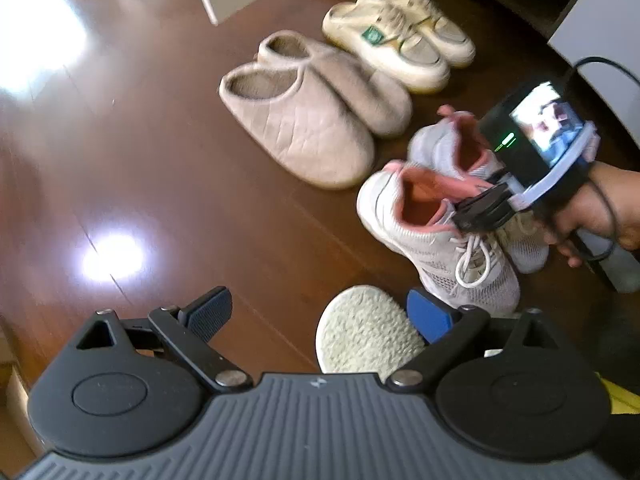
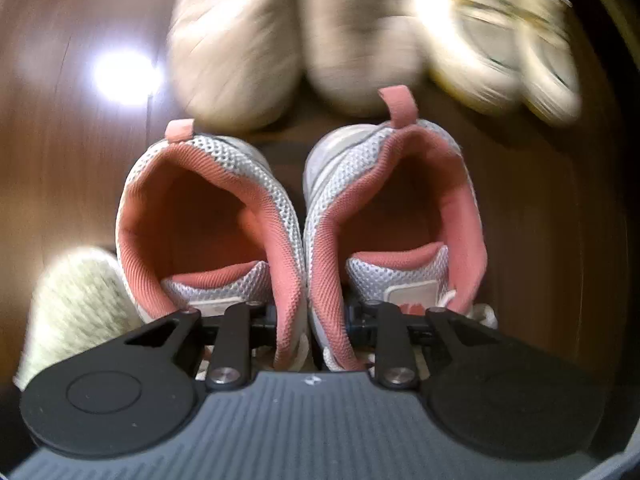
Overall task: Organize scattered shoes
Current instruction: 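Carry the sneakers into the cabinet and set them on the shelf below the slippers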
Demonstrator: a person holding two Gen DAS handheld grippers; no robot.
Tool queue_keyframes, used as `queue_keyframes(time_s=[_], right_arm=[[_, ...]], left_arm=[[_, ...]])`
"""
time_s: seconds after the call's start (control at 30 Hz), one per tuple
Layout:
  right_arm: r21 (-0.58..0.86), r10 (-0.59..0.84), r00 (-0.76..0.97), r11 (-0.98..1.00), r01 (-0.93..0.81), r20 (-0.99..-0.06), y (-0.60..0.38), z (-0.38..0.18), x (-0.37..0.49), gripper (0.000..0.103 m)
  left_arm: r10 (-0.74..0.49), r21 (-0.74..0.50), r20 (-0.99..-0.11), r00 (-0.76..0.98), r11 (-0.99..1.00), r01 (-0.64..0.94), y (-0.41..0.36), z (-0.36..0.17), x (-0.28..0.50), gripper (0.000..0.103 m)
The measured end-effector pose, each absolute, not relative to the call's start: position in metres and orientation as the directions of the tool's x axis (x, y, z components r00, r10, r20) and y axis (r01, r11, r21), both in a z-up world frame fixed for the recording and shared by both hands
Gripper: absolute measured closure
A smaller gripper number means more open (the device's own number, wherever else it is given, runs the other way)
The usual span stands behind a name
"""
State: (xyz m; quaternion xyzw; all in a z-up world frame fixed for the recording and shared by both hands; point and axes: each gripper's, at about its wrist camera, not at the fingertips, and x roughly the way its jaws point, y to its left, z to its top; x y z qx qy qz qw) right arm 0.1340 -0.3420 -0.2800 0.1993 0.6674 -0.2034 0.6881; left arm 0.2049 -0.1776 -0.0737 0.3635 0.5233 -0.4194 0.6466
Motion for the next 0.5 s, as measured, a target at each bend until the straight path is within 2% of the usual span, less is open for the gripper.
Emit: queue_keyframes(time_s=[0.1, 0.17, 0.23, 0.37, 0.5], right_arm=[[0.074, 0.003, 0.094, 0.648, 0.758, -0.996, -0.384, -0.229, 0.112, 0.082], [0.134, -0.024, 0.16, 0.431, 0.892, -0.987, -0.427, -0.176, 0.095, 0.082], [0.168, -0.066, 0.197, 0.311, 0.935, -0.978, -0.451, -0.15, 0.092, 0.082], [0.259, -0.268, 0.275, 0.094, 0.961, -0.923, -0.518, -0.057, 0.088, 0.081], [0.254, -0.479, 0.239, 0.033, 0.967, -0.845, -0.578, 0.022, 0.103, 0.081]], left_arm=[[-0.174, 0.041, -0.979, 0.107, 0.345, 0.938, -0.185, -0.057, 0.199, 0.007], [-0.204, 0.052, -0.972, 0.115, 0.287, 0.956, -0.2, -0.044, 0.192, 0.007], [-0.249, 0.061, -0.961, 0.118, 0.224, 0.973, -0.219, -0.03, 0.185, 0.007], [-0.378, 0.079, -0.919, 0.115, 0.109, 0.991, -0.273, 0.0, 0.174, 0.007], [-0.487, 0.061, -0.871, 0.072, 0.039, 0.997, -0.329, 0.022, 0.173, 0.007]])
